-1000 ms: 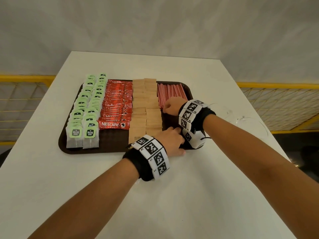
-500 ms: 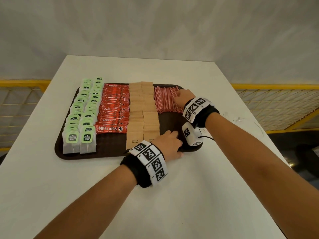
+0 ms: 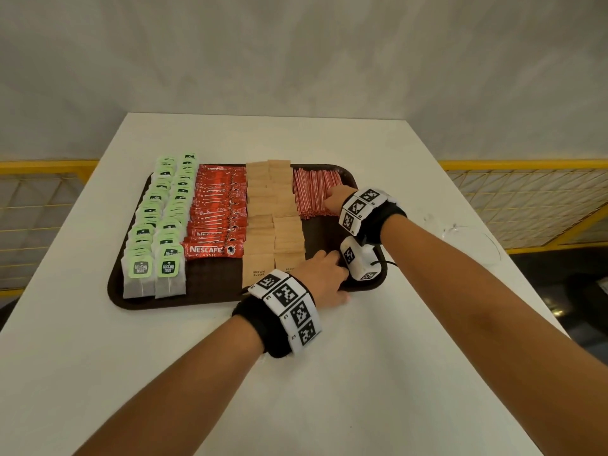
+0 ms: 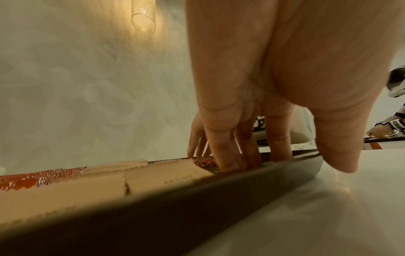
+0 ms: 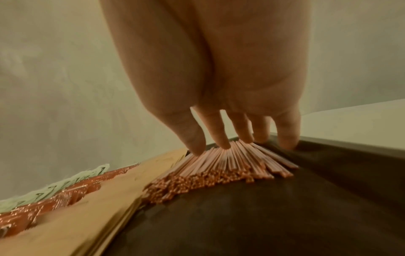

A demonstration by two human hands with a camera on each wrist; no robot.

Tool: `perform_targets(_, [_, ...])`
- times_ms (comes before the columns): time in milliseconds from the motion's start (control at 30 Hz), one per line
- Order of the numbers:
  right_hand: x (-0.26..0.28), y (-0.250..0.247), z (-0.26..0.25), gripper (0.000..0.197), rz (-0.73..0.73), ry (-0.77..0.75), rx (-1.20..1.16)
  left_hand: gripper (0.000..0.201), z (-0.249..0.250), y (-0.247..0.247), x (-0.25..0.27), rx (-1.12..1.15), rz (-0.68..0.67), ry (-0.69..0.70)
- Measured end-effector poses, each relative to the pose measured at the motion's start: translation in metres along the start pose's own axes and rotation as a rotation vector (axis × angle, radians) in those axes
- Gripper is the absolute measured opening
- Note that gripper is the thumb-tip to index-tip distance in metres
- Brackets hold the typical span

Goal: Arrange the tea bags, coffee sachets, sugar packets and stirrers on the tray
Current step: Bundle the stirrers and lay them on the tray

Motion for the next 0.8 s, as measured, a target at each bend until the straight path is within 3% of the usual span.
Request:
perform_targets(200, [0.012,-0.004,-0.001,0.039,0.114,-0.149,-0.132,0.052,-0.002,0.003,0.001,-0.018,-0.004,0.005])
perform_targets(400, [0.079,-0.014,0.003,0.032,-0.006,-0.321,-0.603,0.052,-0.005,0.003,-0.001,0.008,-0.014,0.017])
perform_targets(500, [0.119,-0.005,0.014,0.03,-0.072,-0.341,-0.766,0.048,-0.009,-0.004,0.0,0.076,-0.021,0.028])
perform_targets(633, [0.157,0.017,0.034,0.027,-0.081,-0.33,-0.928,0.032,-0.011,-0.01,0.007,0.215,0.071,0.112])
perform_targets(800, [0.187,0.039,0.061,0.02,0.011,-0.292,-1.064,0.028,0.0,-0.002,0.022,0.382,0.199,0.186])
Point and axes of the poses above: each hand's wrist, its own x-axis away from the middle knuckle, its own y-axis out of the palm, z = x × y, the point moved 2 cm from there along -x, towards the middle knuckle, and after that the axes turned 5 degrees about -z, right-handed, at the moved point
